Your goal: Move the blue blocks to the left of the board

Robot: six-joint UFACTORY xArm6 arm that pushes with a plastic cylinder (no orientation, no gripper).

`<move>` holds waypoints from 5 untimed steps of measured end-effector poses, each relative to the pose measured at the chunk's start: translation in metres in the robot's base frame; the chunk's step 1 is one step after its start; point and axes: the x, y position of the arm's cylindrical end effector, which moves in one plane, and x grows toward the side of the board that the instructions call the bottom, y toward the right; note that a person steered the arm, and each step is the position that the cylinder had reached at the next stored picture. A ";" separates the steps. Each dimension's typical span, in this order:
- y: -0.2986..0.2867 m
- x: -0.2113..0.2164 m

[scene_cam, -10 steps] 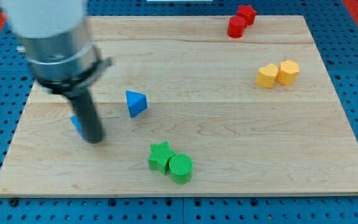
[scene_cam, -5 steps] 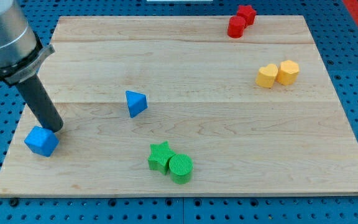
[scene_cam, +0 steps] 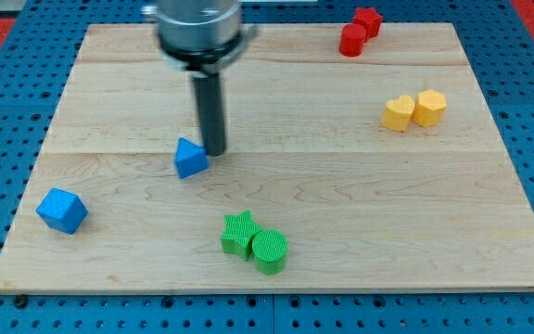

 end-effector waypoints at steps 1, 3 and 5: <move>-0.052 0.000; -0.012 -0.001; -0.027 0.076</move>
